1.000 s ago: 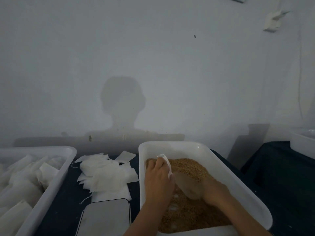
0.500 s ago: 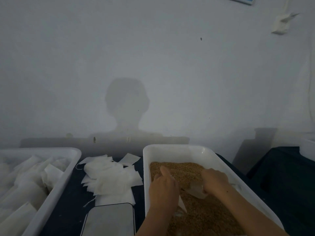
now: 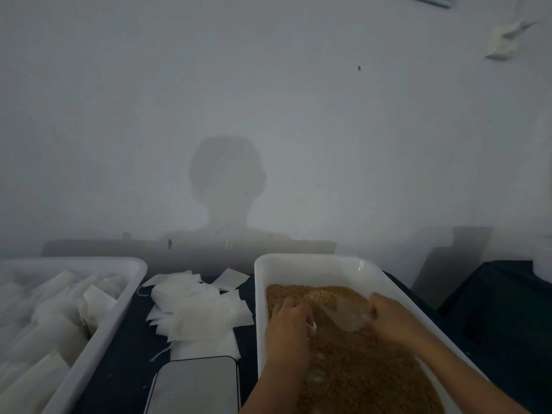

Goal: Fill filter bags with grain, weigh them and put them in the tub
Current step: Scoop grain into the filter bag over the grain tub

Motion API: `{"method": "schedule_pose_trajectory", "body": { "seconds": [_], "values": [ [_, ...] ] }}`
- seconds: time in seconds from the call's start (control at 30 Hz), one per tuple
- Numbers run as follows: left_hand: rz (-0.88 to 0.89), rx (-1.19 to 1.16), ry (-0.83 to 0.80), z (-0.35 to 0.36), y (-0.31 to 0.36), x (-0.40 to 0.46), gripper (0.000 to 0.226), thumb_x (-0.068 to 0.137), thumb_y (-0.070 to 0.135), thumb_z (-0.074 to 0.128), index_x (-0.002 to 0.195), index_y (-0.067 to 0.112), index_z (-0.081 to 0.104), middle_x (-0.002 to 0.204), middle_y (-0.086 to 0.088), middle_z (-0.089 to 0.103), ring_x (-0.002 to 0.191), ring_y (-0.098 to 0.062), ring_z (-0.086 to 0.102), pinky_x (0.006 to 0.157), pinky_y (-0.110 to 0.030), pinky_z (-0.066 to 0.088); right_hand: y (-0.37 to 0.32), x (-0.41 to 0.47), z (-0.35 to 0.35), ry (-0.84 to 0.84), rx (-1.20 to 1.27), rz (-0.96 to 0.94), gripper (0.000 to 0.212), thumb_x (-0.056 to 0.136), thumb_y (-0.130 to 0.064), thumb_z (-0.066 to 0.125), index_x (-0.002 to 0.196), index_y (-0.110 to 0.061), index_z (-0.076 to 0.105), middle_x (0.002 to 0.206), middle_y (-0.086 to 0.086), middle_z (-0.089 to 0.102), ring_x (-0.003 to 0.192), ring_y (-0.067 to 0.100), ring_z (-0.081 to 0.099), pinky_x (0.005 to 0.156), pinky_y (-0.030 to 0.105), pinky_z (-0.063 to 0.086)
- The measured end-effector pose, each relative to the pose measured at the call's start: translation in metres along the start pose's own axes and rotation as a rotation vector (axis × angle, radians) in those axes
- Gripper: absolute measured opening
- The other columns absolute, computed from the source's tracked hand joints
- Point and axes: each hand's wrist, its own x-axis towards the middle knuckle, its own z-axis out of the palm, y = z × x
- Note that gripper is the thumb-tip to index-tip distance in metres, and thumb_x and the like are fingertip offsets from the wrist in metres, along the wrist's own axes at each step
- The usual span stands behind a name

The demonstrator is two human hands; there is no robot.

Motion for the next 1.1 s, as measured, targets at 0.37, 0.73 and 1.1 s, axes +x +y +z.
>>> {"method": "schedule_pose_trajectory", "body": {
  "seconds": [0.37, 0.73, 1.1],
  "values": [
    [0.193, -0.011, -0.101, 0.001, 0.004, 0.000, 0.006, 0.086, 0.009, 0.062, 0.090, 0.010, 0.065, 0.095, 0.007, 0.045, 0.092, -0.006, 0.042, 0.071, -0.014, 0.033, 0.020, -0.048, -0.084, -0.172, 0.102, -0.080, 0.014, 0.081, -0.017, 0.072, 0.084, -0.013, 0.058, 0.082, -0.001, 0.067, 0.068, 0.005, 0.061, 0.069, 0.022, 0.049],
    [0.290, -0.122, -0.097, -0.002, 0.010, -0.006, 0.003, 0.084, 0.004, 0.064, 0.085, 0.005, 0.066, 0.085, 0.010, 0.043, 0.083, -0.006, 0.047, 0.064, -0.001, 0.033, -0.006, -0.044, -0.100, -0.227, -0.135, -0.146, 0.017, 0.078, -0.017, 0.074, 0.073, -0.019, 0.057, 0.078, -0.005, 0.067, 0.069, 0.003, 0.059, 0.078, 0.027, 0.051],
    [0.202, -0.235, -0.088, 0.003, 0.006, -0.003, 0.002, 0.084, 0.011, 0.065, 0.085, 0.009, 0.065, 0.075, 0.023, 0.032, 0.095, -0.017, 0.052, 0.073, -0.012, 0.032, -0.025, -0.037, -0.108, -0.200, -0.328, -0.139, 0.025, 0.075, -0.024, 0.077, 0.068, -0.027, 0.053, 0.072, -0.013, 0.057, 0.068, 0.002, 0.052, 0.069, 0.023, 0.045]
  ]
}}
